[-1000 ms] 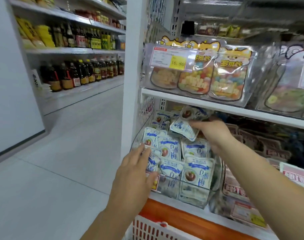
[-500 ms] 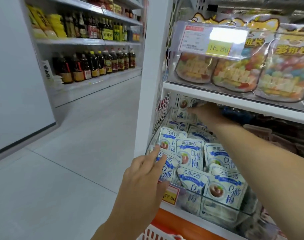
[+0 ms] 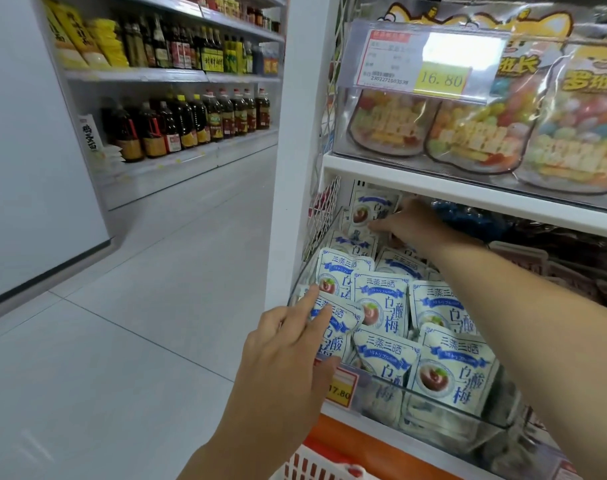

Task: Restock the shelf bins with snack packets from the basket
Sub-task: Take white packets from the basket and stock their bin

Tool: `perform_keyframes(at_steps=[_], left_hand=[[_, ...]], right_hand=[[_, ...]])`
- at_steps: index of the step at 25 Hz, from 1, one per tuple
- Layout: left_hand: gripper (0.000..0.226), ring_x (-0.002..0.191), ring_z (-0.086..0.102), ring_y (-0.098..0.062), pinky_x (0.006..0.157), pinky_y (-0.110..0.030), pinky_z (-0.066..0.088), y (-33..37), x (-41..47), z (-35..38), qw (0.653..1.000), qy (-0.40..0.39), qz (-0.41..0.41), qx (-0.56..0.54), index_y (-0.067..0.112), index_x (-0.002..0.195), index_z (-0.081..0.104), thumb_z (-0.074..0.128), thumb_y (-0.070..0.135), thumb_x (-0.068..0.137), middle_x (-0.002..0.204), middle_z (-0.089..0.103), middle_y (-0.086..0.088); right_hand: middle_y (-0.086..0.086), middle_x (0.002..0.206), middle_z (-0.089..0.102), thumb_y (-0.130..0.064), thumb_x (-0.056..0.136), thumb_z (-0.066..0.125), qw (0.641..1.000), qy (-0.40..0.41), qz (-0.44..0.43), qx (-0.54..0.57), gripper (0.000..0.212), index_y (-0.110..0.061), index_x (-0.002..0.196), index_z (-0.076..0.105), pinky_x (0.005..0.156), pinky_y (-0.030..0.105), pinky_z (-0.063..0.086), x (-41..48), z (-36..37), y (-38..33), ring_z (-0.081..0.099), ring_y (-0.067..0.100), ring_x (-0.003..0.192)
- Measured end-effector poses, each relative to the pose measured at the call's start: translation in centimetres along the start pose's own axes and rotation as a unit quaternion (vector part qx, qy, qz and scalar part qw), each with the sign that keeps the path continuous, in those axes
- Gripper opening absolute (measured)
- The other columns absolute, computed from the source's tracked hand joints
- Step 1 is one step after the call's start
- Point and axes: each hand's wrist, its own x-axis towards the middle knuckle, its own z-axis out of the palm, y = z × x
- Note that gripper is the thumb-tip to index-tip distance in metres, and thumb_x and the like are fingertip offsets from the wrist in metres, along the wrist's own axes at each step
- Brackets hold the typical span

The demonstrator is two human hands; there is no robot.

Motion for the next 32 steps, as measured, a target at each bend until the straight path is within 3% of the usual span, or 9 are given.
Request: perform_keyframes(at_steps=[3,9,15,21,24,26,28,30,32], left_hand=[[0.059,0.127,0.006,0.000,0.107,-0.028,0.038,0.2,0.1,-0.1,1.000,0.024,0.007,0.013,0.039,0.151,0.019,0.026,0.060,0.097,0.159,0.002,0.024],[0.062,0.130,-0.005,0.002,0.112,-0.024,0.031,0.3,0.1,-0.2,1.000,-0.026,-0.008,0.006,0.041,0.152,0.003,0.027,0.058,0.097,0.156,-0.012,0.026],[0.057,0.137,-0.002,0.001,0.115,-0.026,0.023,0.8,-1.6,-0.4,0.999,0.005,-0.002,-0.033,0.037,0.153,0.016,0.039,0.042,0.101,0.159,-0.004,0.023],[0.040,0.128,0.040,-0.020,0.106,-0.031,0.037,1.5,-6.7,2.4,0.983,0.162,0.070,-0.054,0.018,0.130,0.058,0.057,0.014,0.090,0.143,0.048,-0.001],[0.039,0.113,0.056,-0.029,0.091,-0.038,0.051,2.3,-10.9,7.0,0.993,0.030,0.110,-0.044,0.014,0.121,0.063,0.065,0.007,0.083,0.131,0.056,-0.007],[0.036,0.112,0.058,-0.030,0.087,-0.036,0.053,2.0,-13.9,10.8,0.983,-0.133,0.126,-0.026,0.012,0.120,0.063,0.064,0.010,0.085,0.133,0.053,-0.009],[0.040,0.129,0.046,-0.025,0.101,-0.033,0.044,1.3,-16.3,14.0,0.954,-0.293,0.048,-0.030,0.017,0.134,0.055,0.056,0.021,0.094,0.148,0.039,-0.004],[0.045,0.133,0.042,-0.022,0.108,-0.034,0.038,0.8,-17.8,17.0,0.916,-0.398,-0.044,-0.039,0.020,0.141,0.047,0.053,0.029,0.097,0.151,0.036,-0.004],[0.042,0.126,0.049,-0.022,0.104,-0.032,0.041,0.9,-19.0,19.4,0.892,-0.436,-0.094,-0.069,0.018,0.137,0.051,0.056,0.026,0.097,0.142,0.047,-0.008]], right_hand=[[0.001,0.076,0.054,-0.031,0.079,0.079,0.997,0.041,-0.016,-0.059,0.040,-0.006,0.087,0.050,0.054,0.020,0.037,-0.4,1.1,-0.3,0.055,0.018,0.075],[0.005,0.135,0.058,-0.044,0.088,0.066,0.988,0.065,-0.088,-0.114,0.061,-0.018,0.140,0.047,0.100,0.035,0.044,-1.2,1.4,-0.7,0.057,0.026,0.118],[0.006,0.116,0.064,-0.031,0.097,0.055,0.992,0.070,-0.100,-0.037,0.039,-0.017,0.133,0.053,0.067,0.026,0.042,-7.8,-2.2,-0.6,0.058,0.020,0.089],[-0.002,0.087,0.056,-0.014,0.094,0.053,0.935,0.178,-0.229,0.204,0.022,-0.026,0.112,0.057,0.067,0.025,0.043,-24.7,2.0,4.5,0.052,0.017,0.074],[-0.004,0.082,0.057,-0.010,0.097,0.052,0.970,0.121,-0.087,0.192,0.016,-0.020,0.108,0.059,0.060,0.013,0.037,-31.7,7.5,12.2,0.050,0.006,0.068],[-0.004,0.098,0.059,-0.013,0.100,0.048,0.992,-0.016,0.085,0.093,0.017,-0.019,0.112,0.058,0.062,0.011,0.037,-35.0,10.9,19.1,0.057,0.009,0.079],[0.004,0.123,0.055,-0.015,0.099,0.045,0.951,-0.205,0.233,0.006,0.026,-0.017,0.123,0.056,0.067,0.018,0.042,-37.6,12.6,25.5,0.061,0.017,0.087],[0.005,0.131,0.053,-0.019,0.096,0.051,0.905,-0.332,0.244,-0.107,0.033,-0.017,0.129,0.055,0.080,0.024,0.045,-40.0,13.4,29.9,0.060,0.019,0.103],[0.000,0.123,0.058,-0.026,0.095,0.052,0.890,-0.353,0.146,-0.247,0.030,-0.021,0.123,0.062,0.092,0.027,0.043,-41.5,14.8,32.0,0.053,0.020,0.113]])
